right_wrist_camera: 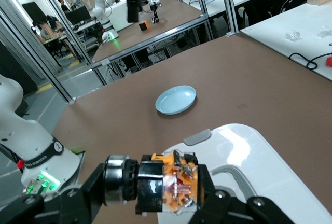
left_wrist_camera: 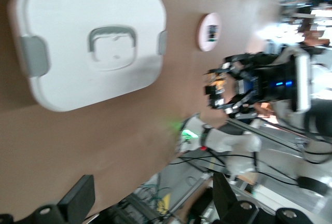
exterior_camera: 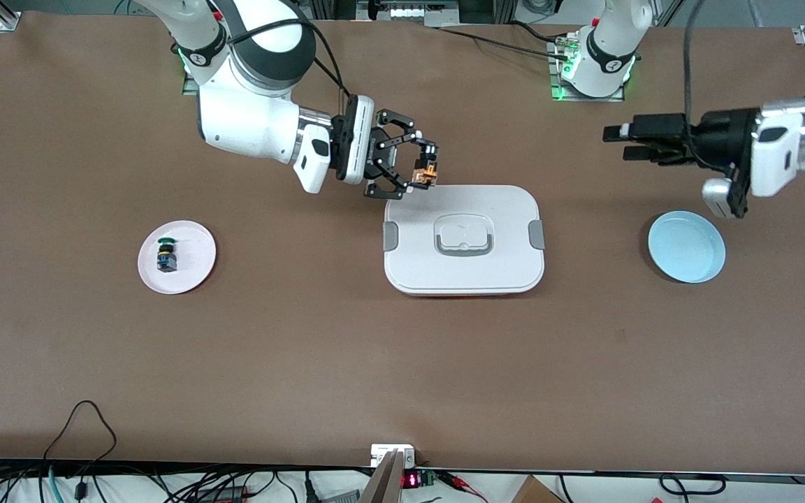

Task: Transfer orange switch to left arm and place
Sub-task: 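Lift the orange switch with the right gripper over the white box, then reach the left gripper to the orange switch held by the right gripper, then grasp the switch with the left gripper while the right gripper opens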

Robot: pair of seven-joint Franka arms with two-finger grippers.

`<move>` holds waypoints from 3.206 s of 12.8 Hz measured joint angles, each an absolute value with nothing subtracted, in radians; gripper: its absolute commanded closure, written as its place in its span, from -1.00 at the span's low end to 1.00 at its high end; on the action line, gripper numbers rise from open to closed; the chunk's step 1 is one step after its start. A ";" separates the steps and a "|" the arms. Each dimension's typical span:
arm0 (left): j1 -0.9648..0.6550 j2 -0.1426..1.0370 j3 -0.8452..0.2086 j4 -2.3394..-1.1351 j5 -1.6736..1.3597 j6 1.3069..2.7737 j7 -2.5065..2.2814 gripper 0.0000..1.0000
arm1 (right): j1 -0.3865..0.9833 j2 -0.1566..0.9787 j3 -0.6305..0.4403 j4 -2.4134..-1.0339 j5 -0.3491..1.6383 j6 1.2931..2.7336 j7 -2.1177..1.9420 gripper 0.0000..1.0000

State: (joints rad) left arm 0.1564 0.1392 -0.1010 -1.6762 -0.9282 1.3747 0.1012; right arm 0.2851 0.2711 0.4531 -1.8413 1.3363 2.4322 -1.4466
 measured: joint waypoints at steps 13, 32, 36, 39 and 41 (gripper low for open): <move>0.162 0.214 -0.398 -2.228 -1.787 1.679 0.382 -0.99 | 0.327 0.286 0.453 -1.793 1.588 2.434 -1.466 0.65; 0.140 0.215 -0.472 -2.235 -1.970 1.646 0.308 0.11 | 0.334 0.321 0.446 -1.766 1.624 2.436 -1.470 0.65; 0.128 0.220 -0.473 -2.228 -1.986 1.648 0.309 0.41 | 0.335 0.322 0.445 -1.766 1.627 2.436 -1.470 0.57; 0.128 0.221 -0.473 -2.226 -1.986 1.649 0.309 0.42 | 0.335 0.322 0.444 -1.766 1.629 2.436 -1.470 0.04; 0.128 0.221 -0.473 -2.223 -1.986 1.650 0.308 0.41 | 0.335 0.322 0.444 -1.764 1.629 2.436 -1.470 -0.64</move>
